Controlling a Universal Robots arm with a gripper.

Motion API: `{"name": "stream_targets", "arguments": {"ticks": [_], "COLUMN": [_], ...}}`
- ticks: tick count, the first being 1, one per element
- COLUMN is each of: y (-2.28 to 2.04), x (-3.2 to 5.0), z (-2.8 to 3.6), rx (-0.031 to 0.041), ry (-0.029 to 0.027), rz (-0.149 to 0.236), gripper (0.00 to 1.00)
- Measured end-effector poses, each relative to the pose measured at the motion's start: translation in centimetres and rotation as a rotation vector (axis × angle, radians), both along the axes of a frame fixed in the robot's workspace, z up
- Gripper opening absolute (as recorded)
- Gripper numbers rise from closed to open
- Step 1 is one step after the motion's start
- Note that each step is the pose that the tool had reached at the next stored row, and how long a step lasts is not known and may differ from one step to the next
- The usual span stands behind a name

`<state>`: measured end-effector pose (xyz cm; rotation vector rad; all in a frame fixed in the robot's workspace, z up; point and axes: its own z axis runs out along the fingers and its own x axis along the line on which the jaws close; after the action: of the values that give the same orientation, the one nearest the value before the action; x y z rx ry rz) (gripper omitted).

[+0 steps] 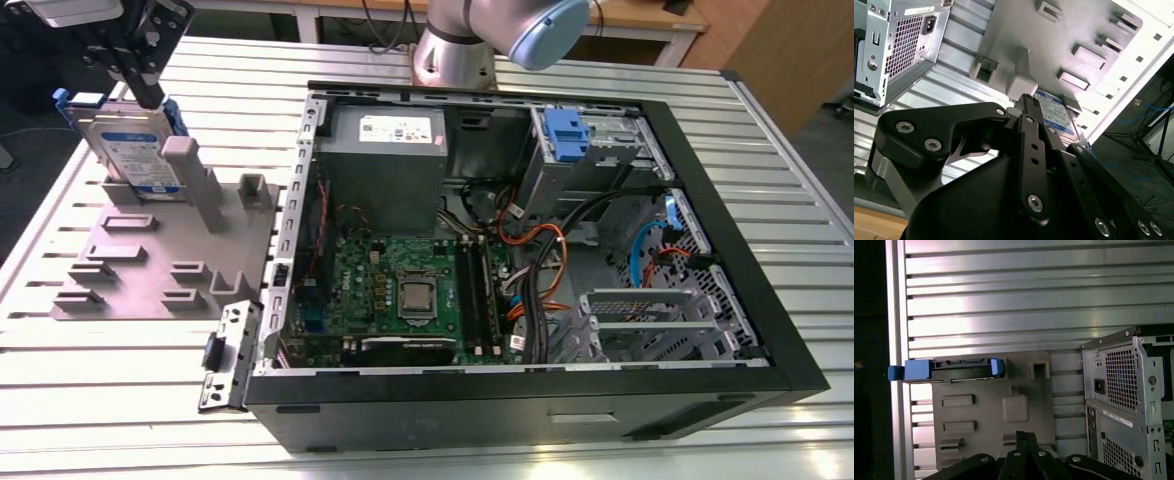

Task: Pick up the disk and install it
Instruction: 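Reach for the disk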

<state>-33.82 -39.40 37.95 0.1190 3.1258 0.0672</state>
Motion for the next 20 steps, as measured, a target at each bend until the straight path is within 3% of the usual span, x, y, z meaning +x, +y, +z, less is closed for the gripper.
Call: {"name": "stream_targets", "arguments": {"ticks": [4,14,20], "y": [0.08,0.98,1.07], "x": [-0.42,-2.21,-2.49], "z": [-0.01,-0.18,-0.22], "rx": [0.0000,0.0000,0.0000], "ry": [0.0000,0.0007,0.0008], "rz": [0.000,0.000,0.000], "gripper": [0.11,0.11,0.11]}}
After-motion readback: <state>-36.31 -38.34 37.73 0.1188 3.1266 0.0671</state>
